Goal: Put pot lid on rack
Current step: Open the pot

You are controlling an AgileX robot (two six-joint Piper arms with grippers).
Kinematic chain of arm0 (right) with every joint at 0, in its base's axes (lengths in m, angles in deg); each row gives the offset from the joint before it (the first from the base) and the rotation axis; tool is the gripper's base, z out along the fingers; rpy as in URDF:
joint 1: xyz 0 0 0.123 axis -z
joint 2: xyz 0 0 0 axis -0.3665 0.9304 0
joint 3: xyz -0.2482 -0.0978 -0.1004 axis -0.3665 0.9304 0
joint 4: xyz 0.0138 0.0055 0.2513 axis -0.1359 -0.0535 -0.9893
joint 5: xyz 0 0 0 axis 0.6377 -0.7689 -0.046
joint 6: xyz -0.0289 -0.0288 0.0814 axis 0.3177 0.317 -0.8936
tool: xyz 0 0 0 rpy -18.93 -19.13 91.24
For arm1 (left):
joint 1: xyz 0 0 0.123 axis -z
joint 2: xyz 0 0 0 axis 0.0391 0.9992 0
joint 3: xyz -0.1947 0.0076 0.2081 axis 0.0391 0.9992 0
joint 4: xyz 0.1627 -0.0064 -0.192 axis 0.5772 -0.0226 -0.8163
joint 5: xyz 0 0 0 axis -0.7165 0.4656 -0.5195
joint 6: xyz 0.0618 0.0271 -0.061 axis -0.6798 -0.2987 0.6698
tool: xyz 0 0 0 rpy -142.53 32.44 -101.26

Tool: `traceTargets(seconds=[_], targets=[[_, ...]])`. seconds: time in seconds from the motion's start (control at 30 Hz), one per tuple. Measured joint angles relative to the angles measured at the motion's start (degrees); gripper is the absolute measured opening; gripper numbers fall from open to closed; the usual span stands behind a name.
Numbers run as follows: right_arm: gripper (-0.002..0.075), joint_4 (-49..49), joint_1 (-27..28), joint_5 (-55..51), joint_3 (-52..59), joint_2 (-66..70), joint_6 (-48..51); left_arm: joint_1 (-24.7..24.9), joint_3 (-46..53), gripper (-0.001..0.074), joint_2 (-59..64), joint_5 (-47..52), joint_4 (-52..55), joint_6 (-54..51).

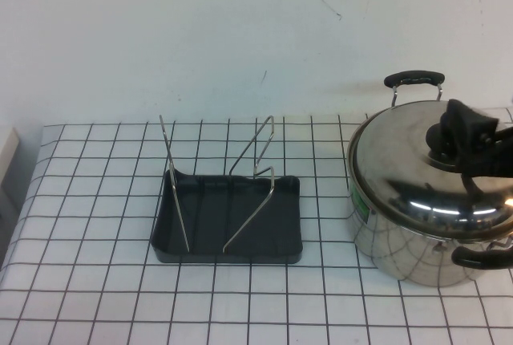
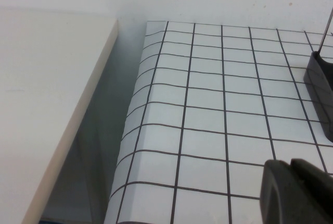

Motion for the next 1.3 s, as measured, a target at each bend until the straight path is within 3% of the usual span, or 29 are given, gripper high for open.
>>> traceTargets(seconds=[0.4,0.73,0.83,0.97,1.03,1.07,1.3], targets=[[0.0653,-3.45,-2.30,8.95,-3.38,12.76,3.77,0.00,0.00,-0.0003,0.00,0.00,0.00,0.00],[0.0646,-4.20,-2.30,15.23,-3.75,20.44,-4.04,0.00,0.00,-0.0003,0.00,0.00,0.00,0.00],[0.0594,-3.63,-2.30,16.44,-3.87,21.06,-5.49,0.00,0.00,-0.0003,0.00,0.00,0.00,0.00],[0.0417,-2.32,-2.30,16.87,-3.87,21.28,-6.19,0.00,0.00,-0.0003,0.00,0.00,0.00,0.00],[0.0409,-1.36,-2.30,16.97,-3.87,21.28,-6.19,0.00,0.00,-0.0003,0.00,0.00,0.00,0.00],[0.0337,-0.73,-2.30,17.09,-3.87,21.28,-6.30,0.00,0.00,-0.0003,0.00,0.00,0.00,0.00],[0.0335,0.09,-2.30,14.07,-3.65,15.44,-6.16,0.00,0.00,-0.0003,0.00,0.00,0.00,0.00]])
